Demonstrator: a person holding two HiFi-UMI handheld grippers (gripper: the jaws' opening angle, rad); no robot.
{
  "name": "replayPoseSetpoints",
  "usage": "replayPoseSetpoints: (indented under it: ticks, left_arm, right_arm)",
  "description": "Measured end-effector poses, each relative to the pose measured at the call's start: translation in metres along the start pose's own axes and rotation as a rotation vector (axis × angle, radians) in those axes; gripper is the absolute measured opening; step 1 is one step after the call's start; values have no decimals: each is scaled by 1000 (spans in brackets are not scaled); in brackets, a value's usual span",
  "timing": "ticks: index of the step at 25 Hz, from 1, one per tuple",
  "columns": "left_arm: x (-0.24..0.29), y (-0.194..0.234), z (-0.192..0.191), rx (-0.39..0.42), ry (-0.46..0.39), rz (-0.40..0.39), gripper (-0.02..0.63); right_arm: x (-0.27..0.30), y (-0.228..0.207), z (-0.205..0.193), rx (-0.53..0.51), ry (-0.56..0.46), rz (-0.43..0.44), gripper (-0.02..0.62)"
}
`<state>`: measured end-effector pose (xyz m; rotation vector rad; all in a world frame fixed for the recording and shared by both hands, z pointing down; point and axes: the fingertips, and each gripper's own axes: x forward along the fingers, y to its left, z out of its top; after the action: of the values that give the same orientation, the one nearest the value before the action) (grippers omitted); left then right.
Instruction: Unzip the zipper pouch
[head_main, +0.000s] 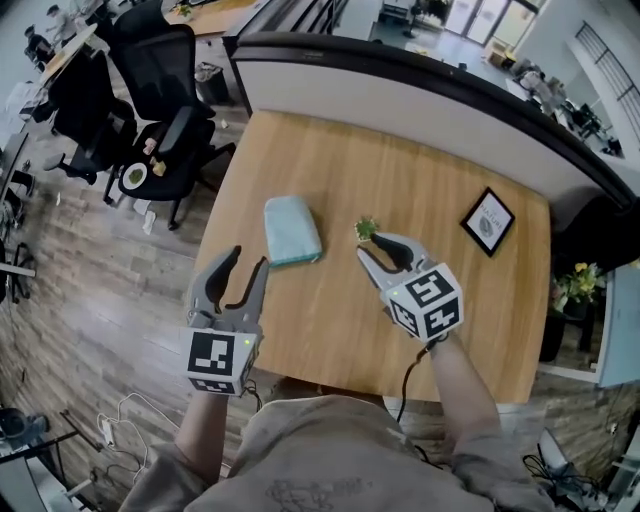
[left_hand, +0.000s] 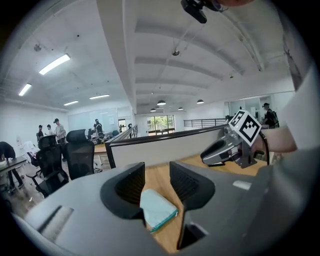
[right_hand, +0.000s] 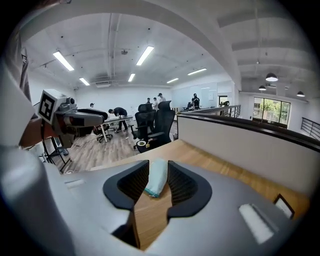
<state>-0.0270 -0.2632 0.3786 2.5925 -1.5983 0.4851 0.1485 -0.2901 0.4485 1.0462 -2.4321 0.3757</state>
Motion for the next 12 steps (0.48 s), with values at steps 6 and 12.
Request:
replayPoseSetpoints:
  ticks: [6,12]
  left_arm:
    - [25,6,-44,-22,72,-16,156]
    - [57,10,-107,-134,184,-34,156]
  right_arm:
    - [64,2,-36,8,86,67,124]
    - [114,9,-78,5,198,120,126]
